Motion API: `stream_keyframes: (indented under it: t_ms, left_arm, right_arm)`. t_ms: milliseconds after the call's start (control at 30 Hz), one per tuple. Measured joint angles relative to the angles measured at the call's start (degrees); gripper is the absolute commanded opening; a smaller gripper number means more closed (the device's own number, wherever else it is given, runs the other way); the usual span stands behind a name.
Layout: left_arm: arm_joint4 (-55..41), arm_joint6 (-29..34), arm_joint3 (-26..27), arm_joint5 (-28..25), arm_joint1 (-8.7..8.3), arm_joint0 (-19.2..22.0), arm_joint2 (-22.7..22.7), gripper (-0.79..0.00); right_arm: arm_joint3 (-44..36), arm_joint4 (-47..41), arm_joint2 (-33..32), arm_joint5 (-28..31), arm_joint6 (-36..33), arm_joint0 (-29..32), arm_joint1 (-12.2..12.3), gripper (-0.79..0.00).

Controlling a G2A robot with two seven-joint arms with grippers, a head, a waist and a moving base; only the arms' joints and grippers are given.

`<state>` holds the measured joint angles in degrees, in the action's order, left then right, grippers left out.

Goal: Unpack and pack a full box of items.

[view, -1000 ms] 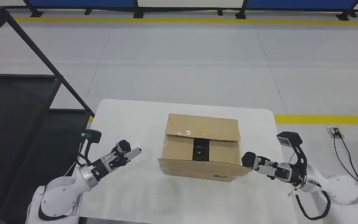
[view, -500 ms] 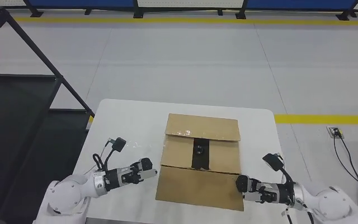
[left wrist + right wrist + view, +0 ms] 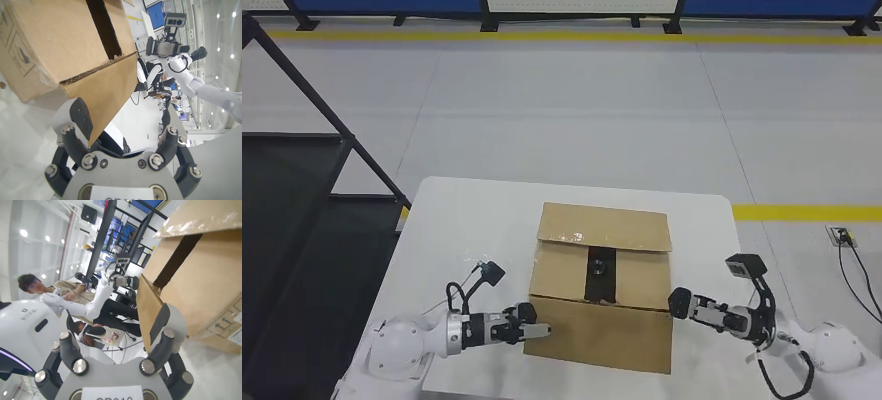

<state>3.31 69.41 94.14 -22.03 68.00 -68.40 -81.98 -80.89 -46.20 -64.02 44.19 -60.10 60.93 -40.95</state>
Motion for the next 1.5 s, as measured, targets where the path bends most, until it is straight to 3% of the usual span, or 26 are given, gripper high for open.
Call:
stream_keyframes:
  t_ms: [67, 400, 667, 900, 1167, 1500]
  left_arm:
    - [0.1, -0.2, -0.1, 0.1, -0.04, 0.1, 0.2, 0.0]
    - [0.1, -0.2, -0.1, 0.1, -0.04, 0.0, 0.2, 0.0]
    - [0.1, -0.2, -0.1, 0.1, -0.04, 0.0, 0.2, 0.0]
    - [0.1, -0.2, -0.1, 0.1, -0.04, 0.0, 0.2, 0.0]
    - [0.1, -0.2, -0.1, 0.1, -0.04, 0.0, 0.2, 0.0]
    - [0.1, -0.2, -0.1, 0.1, -0.04, 0.0, 0.2, 0.0]
  right_arm:
    - [2.0, -3.3, -0.7, -0.3, -0.2, -1.6, -0.1, 0.0]
    - [2.1, -1.1, -0.9, -0.1, 0.3, -1.7, -0.2, 0.0]
    - [2.2, 2.7, 3.6, -15.2, 9.5, -6.8, -2.6, 0.0]
    - [7.2, 3.4, 7.7, -21.5, 12.6, -12.2, -5.3, 0.0]
    - [11.9, 2.4, 10.9, -20.1, 16.6, -17.2, -8.7, 0.0]
    - [15.3, 7.6, 13.8, -20.5, 30.0, -24.8, -12.9, 0.0]
